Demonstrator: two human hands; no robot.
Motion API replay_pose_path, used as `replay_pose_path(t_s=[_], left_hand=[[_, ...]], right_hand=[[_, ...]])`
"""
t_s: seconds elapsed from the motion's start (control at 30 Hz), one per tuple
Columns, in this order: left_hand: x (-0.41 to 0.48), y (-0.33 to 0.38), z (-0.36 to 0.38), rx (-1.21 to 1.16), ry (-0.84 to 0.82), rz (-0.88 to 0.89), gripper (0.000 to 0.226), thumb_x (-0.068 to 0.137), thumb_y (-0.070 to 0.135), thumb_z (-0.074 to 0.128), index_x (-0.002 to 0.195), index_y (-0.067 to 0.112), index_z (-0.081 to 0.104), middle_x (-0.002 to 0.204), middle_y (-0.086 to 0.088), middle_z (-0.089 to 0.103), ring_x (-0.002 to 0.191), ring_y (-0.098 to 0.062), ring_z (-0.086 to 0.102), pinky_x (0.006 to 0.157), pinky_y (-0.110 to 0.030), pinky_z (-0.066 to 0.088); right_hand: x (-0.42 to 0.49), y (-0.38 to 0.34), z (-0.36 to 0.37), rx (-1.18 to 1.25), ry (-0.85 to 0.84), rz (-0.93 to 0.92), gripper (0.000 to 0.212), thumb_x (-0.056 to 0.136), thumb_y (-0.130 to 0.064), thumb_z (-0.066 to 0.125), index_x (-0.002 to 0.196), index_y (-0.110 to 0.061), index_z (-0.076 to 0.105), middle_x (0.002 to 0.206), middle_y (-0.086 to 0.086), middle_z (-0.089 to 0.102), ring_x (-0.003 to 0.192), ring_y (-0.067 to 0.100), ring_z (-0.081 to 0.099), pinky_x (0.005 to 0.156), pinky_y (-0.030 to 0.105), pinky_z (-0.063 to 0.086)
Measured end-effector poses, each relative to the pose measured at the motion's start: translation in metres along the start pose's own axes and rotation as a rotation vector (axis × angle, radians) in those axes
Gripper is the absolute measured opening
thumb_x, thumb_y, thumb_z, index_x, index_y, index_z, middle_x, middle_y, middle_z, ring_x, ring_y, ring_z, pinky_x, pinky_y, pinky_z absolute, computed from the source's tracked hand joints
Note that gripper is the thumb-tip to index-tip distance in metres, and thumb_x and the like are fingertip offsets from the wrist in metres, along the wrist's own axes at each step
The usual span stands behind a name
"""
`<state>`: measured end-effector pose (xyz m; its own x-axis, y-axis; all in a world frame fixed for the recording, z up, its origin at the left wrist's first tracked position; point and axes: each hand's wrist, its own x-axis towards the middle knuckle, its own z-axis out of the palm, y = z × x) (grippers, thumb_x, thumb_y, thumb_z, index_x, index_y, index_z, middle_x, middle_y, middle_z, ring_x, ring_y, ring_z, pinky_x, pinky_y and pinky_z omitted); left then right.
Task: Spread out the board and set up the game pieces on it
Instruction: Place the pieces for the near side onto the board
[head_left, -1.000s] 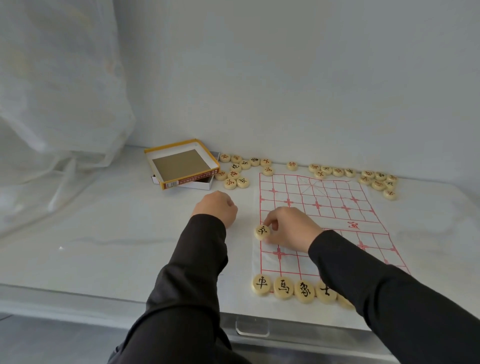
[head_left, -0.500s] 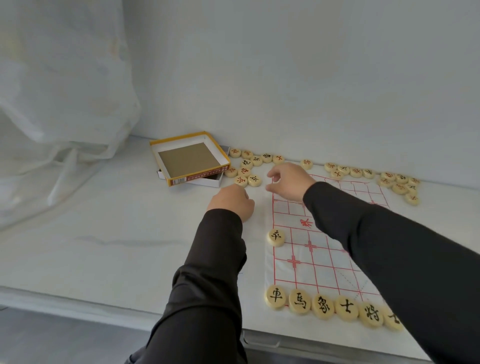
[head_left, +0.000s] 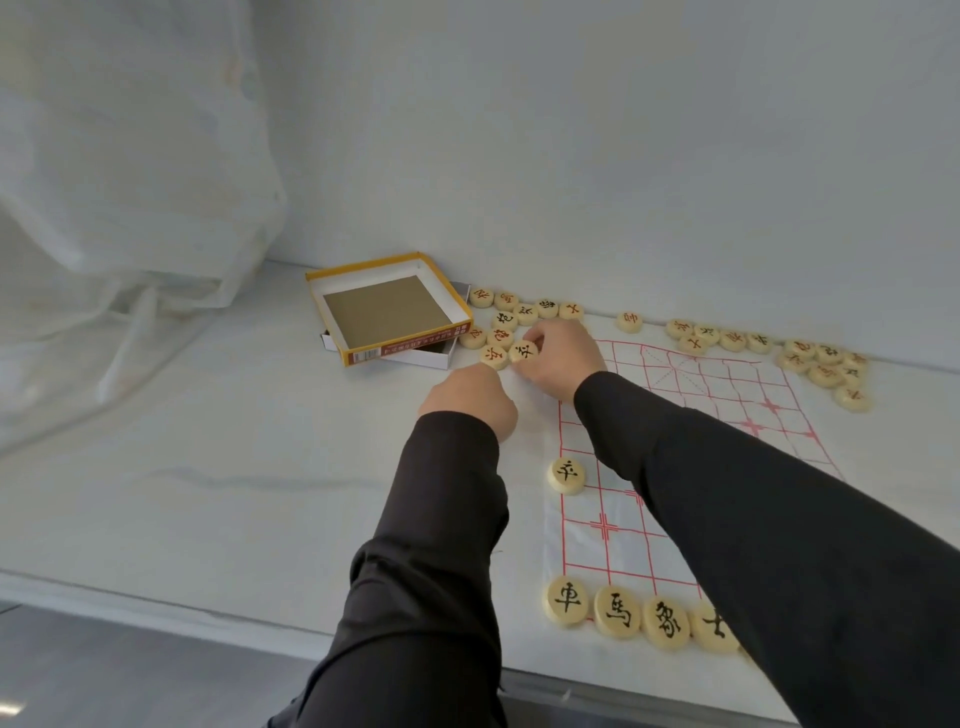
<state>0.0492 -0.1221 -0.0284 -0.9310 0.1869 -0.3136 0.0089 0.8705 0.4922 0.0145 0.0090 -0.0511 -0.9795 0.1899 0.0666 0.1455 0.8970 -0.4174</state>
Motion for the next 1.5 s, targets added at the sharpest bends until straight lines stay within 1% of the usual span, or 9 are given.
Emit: replay_pose_path(t_s=[0.23, 0.3, 0.37, 0.47, 0.63, 0.87, 1.0, 1.23, 1.5], left_hand=[[-0.007, 0.012, 0.004, 0.075, -0.029, 0.071, 0.031, 0.094, 0.028, 0.048, 0.116, 0.009, 0.058, 0.108, -0.008, 0.061, 0.096, -0.022, 0.055, 0.086, -0.029, 0.044], [-0.009, 0.016, 0.005, 0.083, -0.038, 0.091, 0.032, 0.094, 0.030, 0.048, 0.117, 0.009, 0.058, 0.107, -0.007, 0.061, 0.094, -0.020, 0.054, 0.084, -0.029, 0.043], [-0.012, 0.020, 0.006, 0.079, -0.040, 0.109, 0.034, 0.094, 0.031, 0.048, 0.118, 0.009, 0.058, 0.109, -0.007, 0.061, 0.096, -0.021, 0.054, 0.085, -0.028, 0.042], [-0.019, 0.024, 0.004, 0.076, -0.011, 0.143, 0.036, 0.095, 0.030, 0.047, 0.123, 0.009, 0.056, 0.118, -0.008, 0.059, 0.108, -0.023, 0.054, 0.090, -0.029, 0.041], [-0.031, 0.033, 0.005, 0.086, 0.017, 0.230, 0.034, 0.097, 0.027, 0.045, 0.125, 0.011, 0.055, 0.124, -0.008, 0.056, 0.113, -0.022, 0.051, 0.093, -0.028, 0.040], [-0.035, 0.041, 0.013, 0.152, -0.052, 0.322, 0.038, 0.096, 0.026, 0.048, 0.132, 0.016, 0.051, 0.134, -0.005, 0.051, 0.122, -0.021, 0.047, 0.102, -0.030, 0.035], [-0.034, 0.041, 0.015, 0.162, -0.054, 0.334, 0.037, 0.095, 0.027, 0.049, 0.131, 0.017, 0.052, 0.134, -0.004, 0.050, 0.121, -0.021, 0.047, 0.102, -0.030, 0.035], [-0.033, 0.040, 0.016, 0.166, -0.053, 0.342, 0.038, 0.096, 0.029, 0.047, 0.131, 0.017, 0.051, 0.134, -0.004, 0.051, 0.120, -0.020, 0.048, 0.102, -0.030, 0.036], [-0.032, 0.040, 0.016, 0.178, -0.058, 0.331, 0.039, 0.095, 0.029, 0.048, 0.131, 0.016, 0.051, 0.133, -0.005, 0.052, 0.120, -0.021, 0.048, 0.102, -0.029, 0.035]], right_hand=[[-0.032, 0.014, -0.021, 0.145, 0.041, 0.062, 0.028, 0.081, -0.019, 0.067, 0.107, -0.013, 0.061, 0.098, 0.000, 0.062, 0.091, 0.017, 0.059, 0.081, 0.032, 0.053], [-0.042, 0.019, -0.034, 0.332, 0.043, 0.165, 0.031, 0.078, -0.015, 0.073, 0.106, -0.011, 0.061, 0.090, -0.001, 0.062, 0.078, 0.014, 0.059, 0.069, 0.026, 0.051], [-0.054, 0.025, -0.047, 0.676, -0.001, 0.315, 0.026, 0.077, -0.006, 0.073, 0.101, -0.007, 0.061, 0.076, 0.004, 0.062, 0.058, 0.013, 0.054, 0.055, 0.024, 0.047], [-0.073, 0.037, -0.061, 0.995, -0.039, 0.466, 0.016, 0.080, 0.004, 0.068, 0.090, -0.006, 0.061, 0.069, 0.008, 0.058, 0.052, 0.012, 0.047, 0.051, 0.022, 0.044], [-0.100, 0.054, -0.073, 0.852, -0.039, 0.487, 0.023, 0.089, 0.002, 0.057, 0.108, -0.010, 0.064, 0.088, 0.012, 0.064, 0.055, 0.012, 0.051, 0.054, 0.023, 0.049], [-0.131, 0.067, -0.080, 0.623, -0.153, 0.493, 0.021, 0.087, -0.001, 0.062, 0.107, -0.006, 0.064, 0.099, 0.017, 0.066, 0.065, 0.018, 0.064, 0.068, 0.030, 0.058], [-0.137, 0.065, -0.076, 0.581, -0.192, 0.503, 0.014, 0.085, -0.003, 0.065, 0.099, -0.007, 0.063, 0.098, 0.020, 0.067, 0.067, 0.019, 0.067, 0.070, 0.030, 0.057], [-0.140, 0.059, -0.070, 0.544, -0.271, 0.537, 0.016, 0.087, -0.002, 0.062, 0.103, -0.002, 0.061, 0.095, 0.025, 0.068, 0.072, 0.024, 0.069, 0.070, 0.031, 0.057], [-0.138, 0.058, -0.063, 0.199, -0.233, 0.427, 0.015, 0.091, -0.010, 0.058, 0.105, -0.008, 0.061, 0.084, 0.013, 0.067, 0.066, 0.019, 0.065, 0.062, 0.026, 0.054]])
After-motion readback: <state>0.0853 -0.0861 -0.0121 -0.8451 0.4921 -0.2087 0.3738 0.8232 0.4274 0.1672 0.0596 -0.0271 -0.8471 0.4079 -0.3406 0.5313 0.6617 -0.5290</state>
